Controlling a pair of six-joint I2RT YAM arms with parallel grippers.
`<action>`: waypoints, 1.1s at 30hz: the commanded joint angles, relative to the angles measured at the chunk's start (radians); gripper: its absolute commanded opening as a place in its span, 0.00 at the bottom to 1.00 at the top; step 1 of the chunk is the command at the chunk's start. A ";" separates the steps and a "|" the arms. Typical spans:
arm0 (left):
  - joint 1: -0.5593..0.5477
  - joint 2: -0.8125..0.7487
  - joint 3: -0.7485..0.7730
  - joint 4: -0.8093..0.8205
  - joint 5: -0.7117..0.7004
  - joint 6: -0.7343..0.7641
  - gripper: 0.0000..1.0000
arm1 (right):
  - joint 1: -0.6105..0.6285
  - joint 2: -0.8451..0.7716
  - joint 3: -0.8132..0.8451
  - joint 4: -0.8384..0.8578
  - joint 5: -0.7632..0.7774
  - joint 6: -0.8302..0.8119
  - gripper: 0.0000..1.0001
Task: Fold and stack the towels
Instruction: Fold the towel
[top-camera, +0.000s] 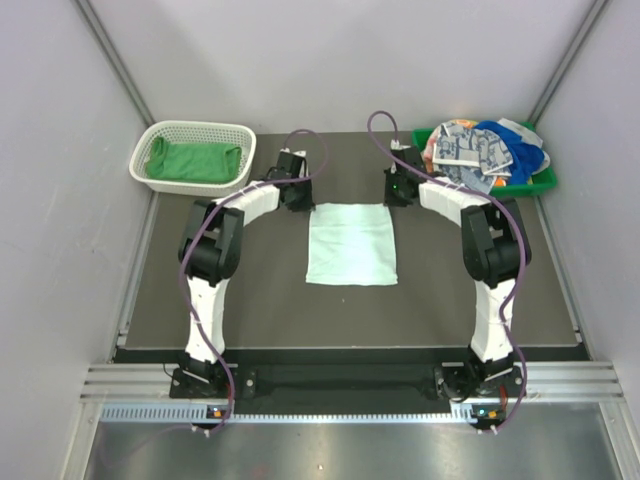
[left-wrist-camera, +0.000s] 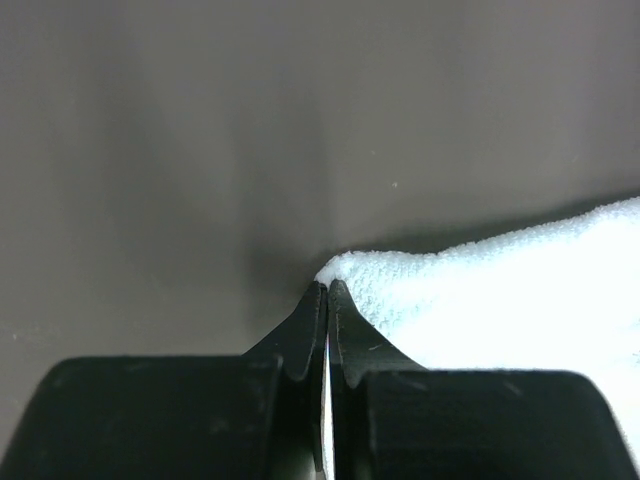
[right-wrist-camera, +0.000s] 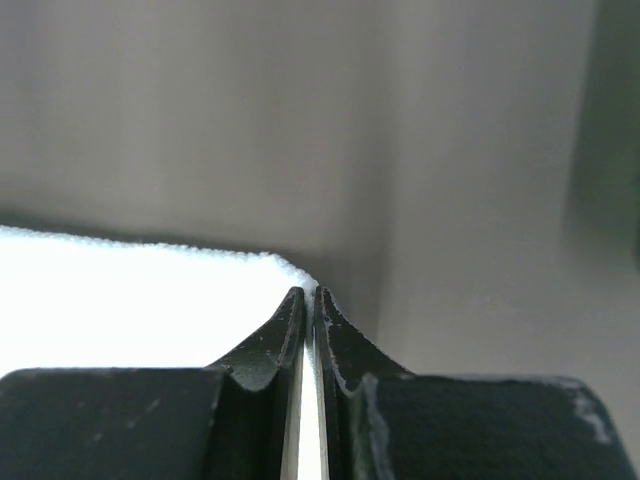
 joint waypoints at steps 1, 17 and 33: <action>0.014 0.040 0.034 0.013 -0.003 0.020 0.00 | 0.008 -0.063 -0.007 0.074 -0.024 0.001 0.05; 0.031 -0.130 -0.061 0.175 0.014 -0.003 0.00 | -0.019 -0.271 -0.194 0.271 -0.050 -0.003 0.05; 0.028 -0.436 -0.477 0.451 0.077 -0.092 0.00 | -0.012 -0.425 -0.436 0.366 -0.076 0.054 0.04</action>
